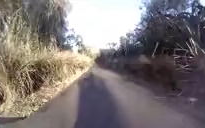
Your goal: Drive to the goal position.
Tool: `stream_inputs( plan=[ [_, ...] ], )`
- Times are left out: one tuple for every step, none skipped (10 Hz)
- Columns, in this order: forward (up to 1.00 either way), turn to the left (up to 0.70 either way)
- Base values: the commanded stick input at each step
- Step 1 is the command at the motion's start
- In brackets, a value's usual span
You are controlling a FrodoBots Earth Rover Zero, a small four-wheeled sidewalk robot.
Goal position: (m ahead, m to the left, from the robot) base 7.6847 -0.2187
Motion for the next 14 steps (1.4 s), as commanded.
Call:
stream_inputs(
  plan=[
    [1.0,0.0],
    [1.0,0.0],
    [1.0,0.0],
    [1.0,0.0],
    [1.0,0.0],
    [1.0,0.0],
    [1.0,0.0],
    [1.0,0.0],
    [1.0,-0.12],
    [1.0,-0.25],
    [1.0,-0.38],
    [1.0,-0.3],
    [1.0,-0.17],
    [1.0,-0.05]
  ],
)
